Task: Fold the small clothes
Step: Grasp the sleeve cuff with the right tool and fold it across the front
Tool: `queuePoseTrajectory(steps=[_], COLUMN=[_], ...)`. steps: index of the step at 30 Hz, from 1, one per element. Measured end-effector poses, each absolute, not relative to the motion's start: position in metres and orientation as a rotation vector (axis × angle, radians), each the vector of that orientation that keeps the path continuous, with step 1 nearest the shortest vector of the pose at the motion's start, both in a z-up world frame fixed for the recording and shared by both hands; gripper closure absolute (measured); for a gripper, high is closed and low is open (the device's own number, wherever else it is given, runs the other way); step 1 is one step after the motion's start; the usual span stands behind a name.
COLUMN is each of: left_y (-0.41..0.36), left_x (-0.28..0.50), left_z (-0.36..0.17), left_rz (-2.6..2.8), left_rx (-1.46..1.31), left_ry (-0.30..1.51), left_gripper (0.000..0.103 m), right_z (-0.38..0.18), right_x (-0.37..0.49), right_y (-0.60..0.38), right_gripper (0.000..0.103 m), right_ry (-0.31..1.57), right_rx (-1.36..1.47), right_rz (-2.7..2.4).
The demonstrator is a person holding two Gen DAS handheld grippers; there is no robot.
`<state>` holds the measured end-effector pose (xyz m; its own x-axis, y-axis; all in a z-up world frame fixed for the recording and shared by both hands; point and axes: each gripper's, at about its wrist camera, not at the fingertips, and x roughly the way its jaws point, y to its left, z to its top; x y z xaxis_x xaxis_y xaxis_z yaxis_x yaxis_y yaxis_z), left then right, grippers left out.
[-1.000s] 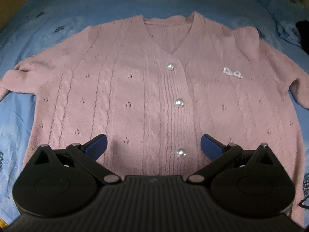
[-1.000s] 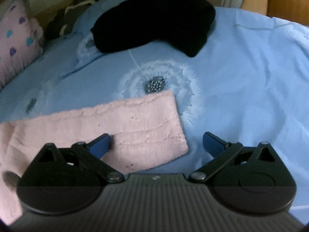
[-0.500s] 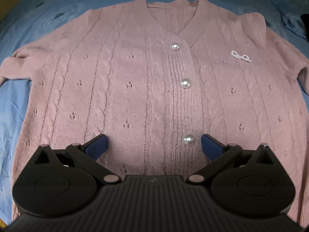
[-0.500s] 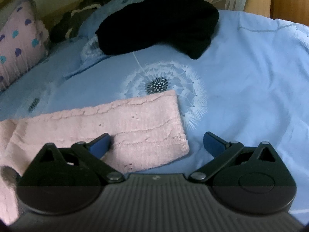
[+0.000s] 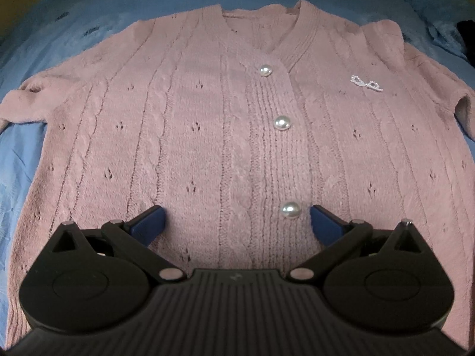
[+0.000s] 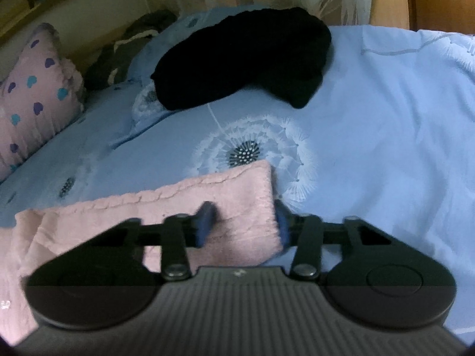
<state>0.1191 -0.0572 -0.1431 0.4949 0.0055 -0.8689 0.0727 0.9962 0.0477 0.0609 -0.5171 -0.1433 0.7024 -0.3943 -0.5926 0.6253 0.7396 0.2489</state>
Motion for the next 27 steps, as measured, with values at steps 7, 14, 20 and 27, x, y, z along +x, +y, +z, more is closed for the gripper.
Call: queuePoseTrajectory(steps=[7,14,20,27], left_y=[-0.053,-0.043,-0.033,-0.019], left_x=[0.119,0.112,0.11,0.117], left_z=[-0.135,-0.114,-0.096,-0.084], left_rz=[-0.081,-0.084,-0.073,-0.057], left_rx=[0.089,0.149,0.177,0.146], left_ry=[1.092,1.046,1.015,1.007], left_gripper=[0.0,0.0,0.0,0.0], right_z=[-0.128,-0.102,-0.072,-0.041], right_x=[0.052,0.052,0.058,0.073], right_y=[-0.519,-0.497,-0.468,-0.428], right_gripper=[0.084,0.087,0.088,0.088], right_ry=[0.476,0.458,0.425,0.404], right_rx=[0.51,0.478,0.453,0.401], right_rz=[-0.567,-0.491,-0.41,-0.322])
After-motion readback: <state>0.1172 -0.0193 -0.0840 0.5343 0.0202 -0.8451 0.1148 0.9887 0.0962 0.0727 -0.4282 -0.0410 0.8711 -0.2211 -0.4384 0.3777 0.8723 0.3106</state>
